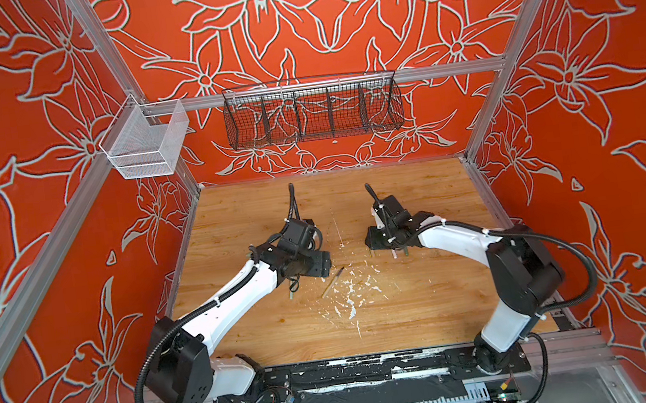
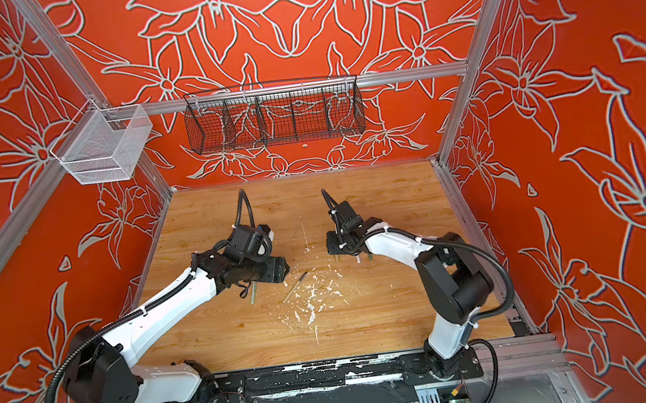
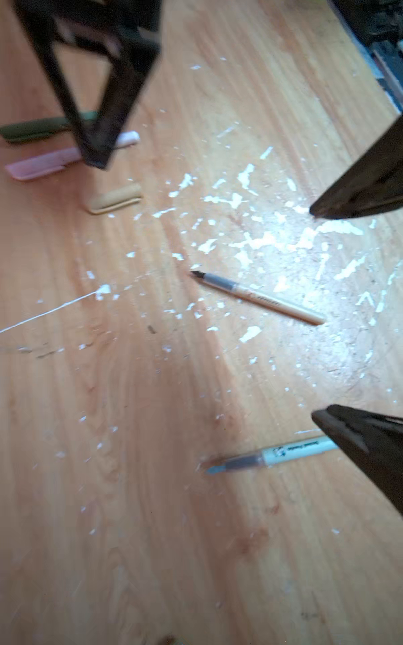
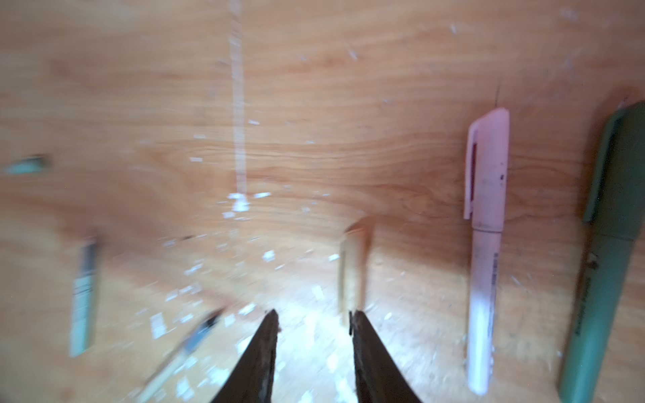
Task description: Insert the pens into the pen caps
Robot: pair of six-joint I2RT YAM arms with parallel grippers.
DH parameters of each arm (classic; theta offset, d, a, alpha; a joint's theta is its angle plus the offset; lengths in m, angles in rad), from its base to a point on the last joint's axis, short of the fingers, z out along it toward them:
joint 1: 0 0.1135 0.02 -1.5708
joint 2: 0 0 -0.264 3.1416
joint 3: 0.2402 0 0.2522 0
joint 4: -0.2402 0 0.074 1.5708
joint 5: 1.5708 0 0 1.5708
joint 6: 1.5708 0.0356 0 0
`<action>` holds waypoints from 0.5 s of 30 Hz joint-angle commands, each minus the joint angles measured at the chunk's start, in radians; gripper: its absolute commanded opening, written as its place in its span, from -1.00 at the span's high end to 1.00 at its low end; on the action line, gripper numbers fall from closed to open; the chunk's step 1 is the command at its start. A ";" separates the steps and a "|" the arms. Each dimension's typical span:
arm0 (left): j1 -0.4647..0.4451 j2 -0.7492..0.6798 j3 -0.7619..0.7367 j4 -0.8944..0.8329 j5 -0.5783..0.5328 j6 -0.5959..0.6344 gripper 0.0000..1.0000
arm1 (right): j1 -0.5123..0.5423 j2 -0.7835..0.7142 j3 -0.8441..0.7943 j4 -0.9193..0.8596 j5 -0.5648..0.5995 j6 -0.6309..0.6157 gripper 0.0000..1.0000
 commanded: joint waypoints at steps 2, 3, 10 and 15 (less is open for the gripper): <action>-0.053 0.073 0.011 -0.125 -0.044 0.005 -0.45 | 0.012 -0.116 -0.023 0.027 -0.084 -0.006 0.26; -0.058 0.088 0.015 -0.134 -0.044 0.006 -0.40 | 0.018 -0.132 -0.027 0.018 -0.083 -0.014 0.27; -0.101 0.212 0.089 -0.220 -0.049 0.010 -0.29 | 0.029 -0.280 -0.176 0.096 -0.087 -0.023 0.14; -0.125 0.289 0.145 -0.268 -0.056 0.025 -0.20 | 0.022 -0.402 -0.301 0.190 -0.099 0.012 0.14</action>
